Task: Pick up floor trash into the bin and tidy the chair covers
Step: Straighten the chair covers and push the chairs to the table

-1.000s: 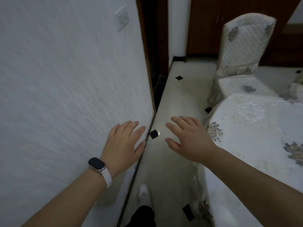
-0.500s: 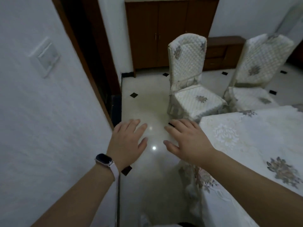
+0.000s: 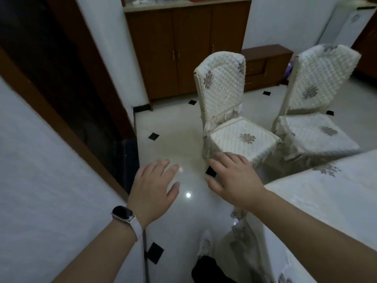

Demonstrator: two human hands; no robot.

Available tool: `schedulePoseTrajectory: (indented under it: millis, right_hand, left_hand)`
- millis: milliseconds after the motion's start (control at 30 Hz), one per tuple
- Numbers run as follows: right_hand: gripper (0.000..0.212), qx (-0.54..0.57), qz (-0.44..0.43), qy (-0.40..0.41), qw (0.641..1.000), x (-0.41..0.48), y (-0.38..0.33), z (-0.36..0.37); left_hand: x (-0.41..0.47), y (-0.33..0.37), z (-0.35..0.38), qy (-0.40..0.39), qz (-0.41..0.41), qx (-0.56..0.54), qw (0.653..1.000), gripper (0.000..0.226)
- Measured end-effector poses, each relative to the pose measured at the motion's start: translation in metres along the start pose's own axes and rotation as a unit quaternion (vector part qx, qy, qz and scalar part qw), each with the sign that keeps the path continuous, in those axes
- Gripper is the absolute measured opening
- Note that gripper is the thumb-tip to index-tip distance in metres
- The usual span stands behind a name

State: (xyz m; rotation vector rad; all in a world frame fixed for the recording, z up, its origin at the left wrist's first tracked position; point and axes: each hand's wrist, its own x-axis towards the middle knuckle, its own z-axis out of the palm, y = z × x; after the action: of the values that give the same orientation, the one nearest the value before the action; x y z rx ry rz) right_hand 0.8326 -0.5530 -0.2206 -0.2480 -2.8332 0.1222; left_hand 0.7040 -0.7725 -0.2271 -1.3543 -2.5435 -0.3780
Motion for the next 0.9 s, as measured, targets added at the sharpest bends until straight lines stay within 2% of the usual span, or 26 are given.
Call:
schedulePoseTrajectory:
  millis: [133, 367, 700, 900]
  right_hand:
    - [0.051, 0.024, -0.027, -0.015, 0.999, 0.082, 0.022, 0.032]
    - [0.052, 0.033, -0.05, -0.002, 0.998, 0.205, 0.078, 0.041]
    - [0.052, 0.01, 0.009, -0.026, 1.0, 0.314, 0.128, 0.067]
    - [0.053, -0.032, 0.034, -0.04, 0.998, 0.401, 0.142, 0.092]
  left_hand:
    - [0.072, -0.04, -0.001, -0.044, -0.025, 0.026, 0.998, 0.048]
    - [0.188, -0.084, 0.007, -0.048, -0.043, 0.052, 0.997, 0.052]
    - [0.306, -0.15, 0.057, -0.017, -0.011, 0.016, 1.0, 0.046]
    - [0.388, -0.225, 0.104, -0.023, 0.017, -0.013, 1.0, 0.047]
